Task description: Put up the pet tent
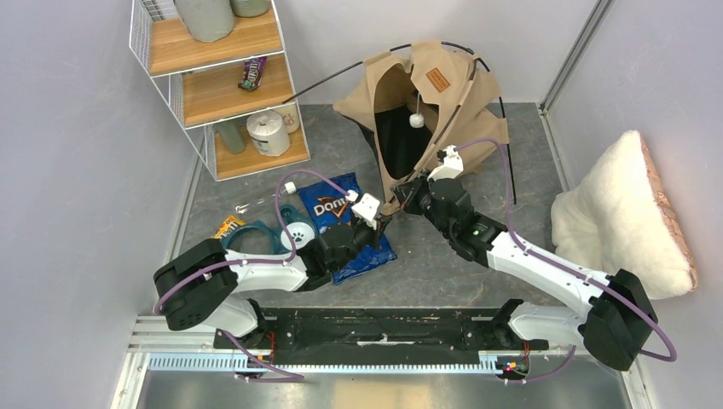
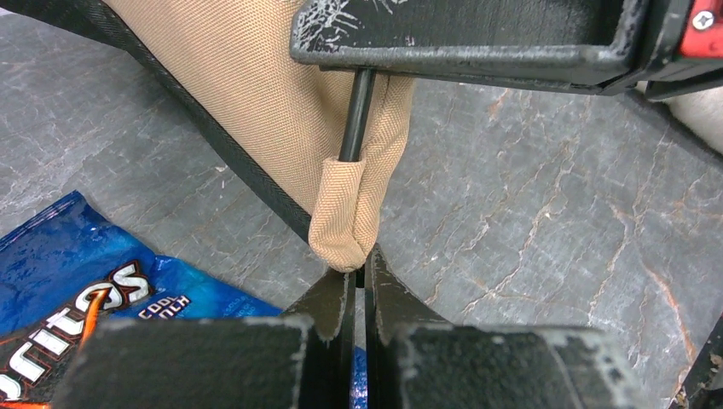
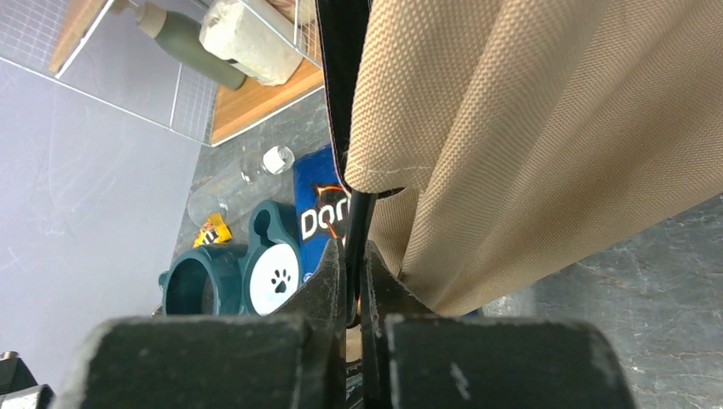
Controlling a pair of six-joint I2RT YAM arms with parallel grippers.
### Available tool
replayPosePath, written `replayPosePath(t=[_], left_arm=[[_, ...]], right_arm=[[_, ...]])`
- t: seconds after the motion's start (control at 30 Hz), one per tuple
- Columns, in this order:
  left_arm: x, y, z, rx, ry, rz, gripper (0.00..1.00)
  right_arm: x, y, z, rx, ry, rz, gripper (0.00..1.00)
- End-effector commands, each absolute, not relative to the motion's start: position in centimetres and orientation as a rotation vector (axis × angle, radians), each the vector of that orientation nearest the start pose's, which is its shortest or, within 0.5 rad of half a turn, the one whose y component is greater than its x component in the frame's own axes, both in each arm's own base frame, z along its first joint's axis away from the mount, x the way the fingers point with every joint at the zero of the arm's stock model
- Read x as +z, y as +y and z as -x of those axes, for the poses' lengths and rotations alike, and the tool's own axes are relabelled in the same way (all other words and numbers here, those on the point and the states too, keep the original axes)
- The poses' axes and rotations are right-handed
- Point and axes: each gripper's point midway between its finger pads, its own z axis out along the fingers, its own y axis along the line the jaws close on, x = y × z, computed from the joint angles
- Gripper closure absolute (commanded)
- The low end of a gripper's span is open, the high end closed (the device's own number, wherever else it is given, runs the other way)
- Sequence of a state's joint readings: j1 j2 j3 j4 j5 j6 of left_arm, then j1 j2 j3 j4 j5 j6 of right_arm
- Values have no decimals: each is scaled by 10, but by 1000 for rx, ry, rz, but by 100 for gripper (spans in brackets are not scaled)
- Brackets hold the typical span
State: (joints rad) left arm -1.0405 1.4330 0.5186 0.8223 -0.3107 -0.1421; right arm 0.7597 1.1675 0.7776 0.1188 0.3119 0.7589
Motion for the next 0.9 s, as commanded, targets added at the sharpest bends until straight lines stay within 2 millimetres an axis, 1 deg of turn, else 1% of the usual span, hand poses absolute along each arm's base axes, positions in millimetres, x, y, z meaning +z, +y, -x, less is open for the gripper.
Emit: replayPosePath(t=[0.0,0.07,0.2,0.43,0.5,0.53,0.63,0.7,0.8,0.87], left_arm=[[147,-342,-241,-615,1647,-633,98],[146,-344,-241,-610,1655,-645,98],[150,-349,-240,-625,1650,-667,98],[159,-359,-235,-666,1640,-705,98],[161,-359,-232,-682,1637,-713,96],[162,-359,-230,-692,1633,-715,93],[163,-356,-222,-732,1614,-725,74],[166,-351,-217,-753,1599,-718,63],[167,-342,-212,-770,1582,-701,56],[170,-334,-211,-757,1579,-681,55]], right_arm=[[230,237,-327,688,1812,-248,100],[230,243,-324,713,1821,-203,100],[223,250,-319,730,1844,-143,100],[204,250,-315,701,1898,-113,100],[196,248,-313,682,1922,-107,100],[192,246,-312,669,1935,-104,100],[177,240,-306,631,1975,-84,100],[169,237,-302,613,1999,-70,100],[155,233,-295,594,2033,-48,100],[148,231,-291,589,2051,-39,100]])
